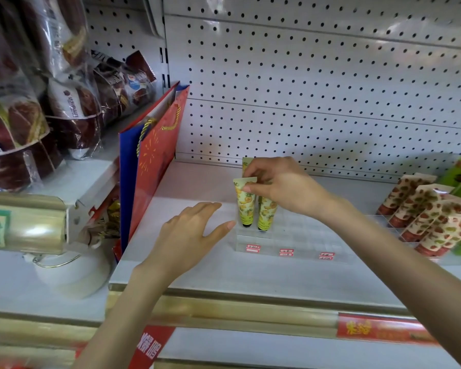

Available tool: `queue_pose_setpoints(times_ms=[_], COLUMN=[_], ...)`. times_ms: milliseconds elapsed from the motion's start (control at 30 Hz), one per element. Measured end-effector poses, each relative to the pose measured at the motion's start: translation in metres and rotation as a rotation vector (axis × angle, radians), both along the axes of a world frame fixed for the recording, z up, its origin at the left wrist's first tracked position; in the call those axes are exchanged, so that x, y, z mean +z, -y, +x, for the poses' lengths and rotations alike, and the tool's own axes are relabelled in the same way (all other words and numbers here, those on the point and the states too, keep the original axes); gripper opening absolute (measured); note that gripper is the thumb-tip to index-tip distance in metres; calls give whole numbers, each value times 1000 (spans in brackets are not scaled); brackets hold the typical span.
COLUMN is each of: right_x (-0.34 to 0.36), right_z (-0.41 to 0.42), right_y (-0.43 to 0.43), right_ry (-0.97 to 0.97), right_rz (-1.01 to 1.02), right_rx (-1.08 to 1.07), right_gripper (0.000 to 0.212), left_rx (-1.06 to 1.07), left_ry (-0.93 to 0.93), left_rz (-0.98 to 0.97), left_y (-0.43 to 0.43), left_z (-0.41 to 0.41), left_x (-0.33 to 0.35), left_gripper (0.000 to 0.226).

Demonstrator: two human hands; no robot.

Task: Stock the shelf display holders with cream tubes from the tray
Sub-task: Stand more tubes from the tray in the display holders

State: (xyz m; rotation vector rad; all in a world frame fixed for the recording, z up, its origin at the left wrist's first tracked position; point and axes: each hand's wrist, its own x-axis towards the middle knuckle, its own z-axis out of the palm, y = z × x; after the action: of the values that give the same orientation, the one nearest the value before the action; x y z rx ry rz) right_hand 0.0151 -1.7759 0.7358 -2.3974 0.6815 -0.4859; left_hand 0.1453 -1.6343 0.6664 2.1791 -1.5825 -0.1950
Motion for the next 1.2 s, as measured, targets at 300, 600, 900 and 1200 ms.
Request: queue_pose_setpoints(times_ms=[300, 600, 900, 1200], right_x=[-7, -8, -9, -9], right_z=[-1, -2, -4, -7], right_y=[2, 3, 5, 6], right_ry=[-28, -15, -10, -3], right_rz=[-57, -56, -83, -40], right_rx=[-17, -35, -43, -56], right_gripper=[10, 9, 13, 11], left_rx=[-8, 3, 0, -3], left_ry=[-20, -29, -16, -3], left_rz=[13, 11, 14, 15], left_y=[2, 2, 1, -1], left_z=[0, 1, -1, -1], left_x=[-3, -4, -5, -2], left_gripper=[59, 61, 60, 60])
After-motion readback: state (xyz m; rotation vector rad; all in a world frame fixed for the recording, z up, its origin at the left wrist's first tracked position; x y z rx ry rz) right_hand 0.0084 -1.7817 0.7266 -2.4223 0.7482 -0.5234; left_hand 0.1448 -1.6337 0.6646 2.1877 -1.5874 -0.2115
